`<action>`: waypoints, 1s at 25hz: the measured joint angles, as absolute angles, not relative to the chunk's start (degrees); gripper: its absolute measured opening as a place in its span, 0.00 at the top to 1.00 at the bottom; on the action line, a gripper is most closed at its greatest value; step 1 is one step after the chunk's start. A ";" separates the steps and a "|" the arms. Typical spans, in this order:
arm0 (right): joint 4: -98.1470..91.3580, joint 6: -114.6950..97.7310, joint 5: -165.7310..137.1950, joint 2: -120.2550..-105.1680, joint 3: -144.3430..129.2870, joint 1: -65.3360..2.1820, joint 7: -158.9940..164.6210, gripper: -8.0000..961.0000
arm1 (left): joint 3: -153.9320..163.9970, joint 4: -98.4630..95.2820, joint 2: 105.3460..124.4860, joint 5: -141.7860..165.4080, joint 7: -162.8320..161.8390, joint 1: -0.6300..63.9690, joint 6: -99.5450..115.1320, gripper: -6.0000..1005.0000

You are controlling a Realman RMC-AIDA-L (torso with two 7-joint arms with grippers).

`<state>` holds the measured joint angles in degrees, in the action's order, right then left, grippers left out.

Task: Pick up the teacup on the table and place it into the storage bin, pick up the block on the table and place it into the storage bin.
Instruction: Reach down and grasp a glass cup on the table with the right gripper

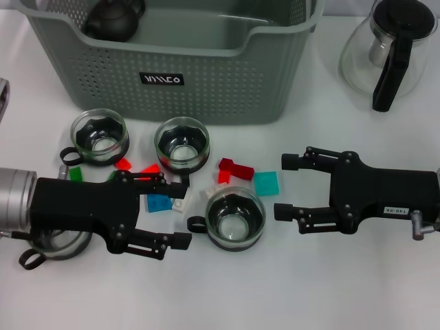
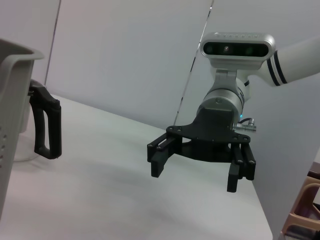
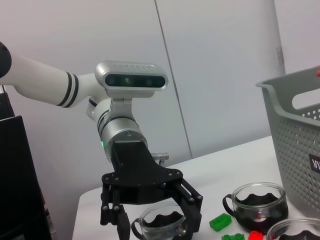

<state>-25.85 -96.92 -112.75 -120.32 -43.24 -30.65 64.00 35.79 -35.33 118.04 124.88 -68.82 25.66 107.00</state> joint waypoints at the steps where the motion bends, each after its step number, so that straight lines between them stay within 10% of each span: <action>1: -25.84 -96.86 -112.75 -120.32 -43.33 -30.63 64.05 0.05 | 35.78 -35.33 118.04 124.89 -68.82 25.66 107.03 0.15; 25: -28.74 -99.35 -115.85 -119.82 -44.38 -33.13 75.03 0.13 | 16.56 -35.32 114.62 124.20 -69.44 22.71 114.57 0.15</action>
<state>-28.74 -99.35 -115.85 -119.82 -44.38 -33.13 75.04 16.56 -35.32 114.62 124.20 -69.44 22.71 114.57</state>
